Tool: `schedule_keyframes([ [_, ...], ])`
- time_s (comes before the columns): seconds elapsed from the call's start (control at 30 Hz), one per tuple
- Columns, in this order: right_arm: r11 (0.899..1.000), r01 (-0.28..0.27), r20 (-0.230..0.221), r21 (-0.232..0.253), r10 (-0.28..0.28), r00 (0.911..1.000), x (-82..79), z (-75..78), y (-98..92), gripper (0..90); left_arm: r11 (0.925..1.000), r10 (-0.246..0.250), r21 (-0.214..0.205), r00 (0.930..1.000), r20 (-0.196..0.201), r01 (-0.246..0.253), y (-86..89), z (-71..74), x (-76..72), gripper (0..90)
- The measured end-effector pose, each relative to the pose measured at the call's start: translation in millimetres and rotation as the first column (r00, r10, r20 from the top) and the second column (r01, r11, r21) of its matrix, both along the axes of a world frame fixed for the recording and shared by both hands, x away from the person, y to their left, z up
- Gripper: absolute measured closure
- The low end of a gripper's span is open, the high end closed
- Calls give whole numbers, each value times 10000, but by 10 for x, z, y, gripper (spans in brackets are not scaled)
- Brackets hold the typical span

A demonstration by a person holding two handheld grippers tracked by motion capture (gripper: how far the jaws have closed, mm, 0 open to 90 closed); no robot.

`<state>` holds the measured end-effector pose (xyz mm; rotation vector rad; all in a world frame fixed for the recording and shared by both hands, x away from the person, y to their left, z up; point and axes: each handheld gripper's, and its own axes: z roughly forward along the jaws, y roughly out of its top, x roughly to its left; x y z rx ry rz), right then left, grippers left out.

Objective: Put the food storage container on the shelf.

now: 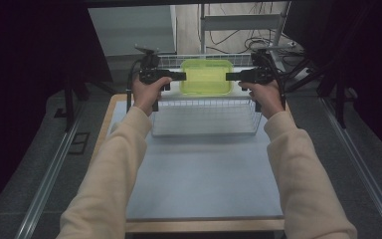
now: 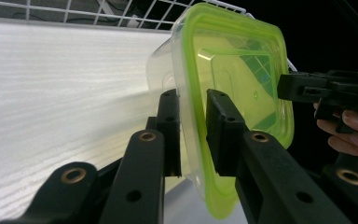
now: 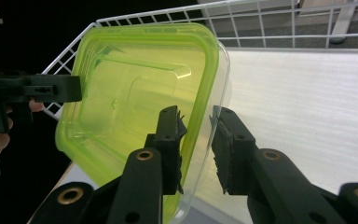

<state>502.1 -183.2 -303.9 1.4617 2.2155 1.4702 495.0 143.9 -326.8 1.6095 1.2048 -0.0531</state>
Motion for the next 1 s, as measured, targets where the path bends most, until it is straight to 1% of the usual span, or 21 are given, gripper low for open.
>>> schedule_keyframes([
  [0.03,10000,48,-4,-24,-48,10000,15,-14,1,717,10000,17,56,10000,-22,-17,-2,-10,11,747],
  [0.1,9999,131,-61,-5,-131,9999,39,-40,5,706,10000,58,29,10000,-62,-58,-6,-21,21,730],
  [0.13,9999,166,-34,25,-166,9999,50,-49,5,702,10000,87,-25,9999,-112,-87,-4,-41,42,725],
  [0.23,9997,255,23,6,-255,9997,73,-74,16,678,9999,101,2,9999,-126,-101,-6,-60,61,700],
  [0.37,9994,285,145,-180,-282,9995,94,-99,47,625,9997,236,-10,9997,-116,-236,-4,-101,95,663],
  [0.4,9992,348,199,-215,-344,9992,95,-101,51,595,9996,292,31,9995,-121,-292,-4,-107,100,639],
  [0.47,9976,494,426,-484,-473,9980,90,-104,61,534,9992,401,2,9991,-134,-401,0,-123,114,521],
  [0.53,9967,581,545,-566,-550,9970,87,-110,60,458,9987,502,0,9987,-131,-503,10,-142,122,424],
  [0.57,9968,583,589,-545,-550,9967,87,-111,58,416,9987,506,-78,9986,-146,-508,16,-153,128,370],
  [0.63,9972,646,689,-368,-619,9957,75,-111,49,389,9988,477,-130,9987,-185,-480,23,-161,134,280],
  [0.67,9977,641,751,-215,-623,9952,62,-107,42,378,9981,568,-218,9983,-111,-570,40,-161,125,262],
  [0.7,9980,626,822,-117,-614,9947,50,-100,36,363,9981,568,-218,9983,-111,-570,40,-161,125,249],
  [0.73,9979,640,929,-20,-636,9936,35,-92,32,351,9979,533,-360,9986,22,-532,53,-142,104,238],
  [0.83,9986,517,1280,150,-532,9904,-23,-48,12,333,9975,600,-380,9977,316,-588,67,-86,49,222],
  [0.93,9990,389,1697,211,-419,9846,-108,-2,-13,330,9975,703,-162,9952,675,-693,95,-22,-40,220],
  [1.0,9995,294,1801,97,-307,9832,-162,15,-34,326,9979,643,-91,9943,854,-637,128,6,-107,221],
])
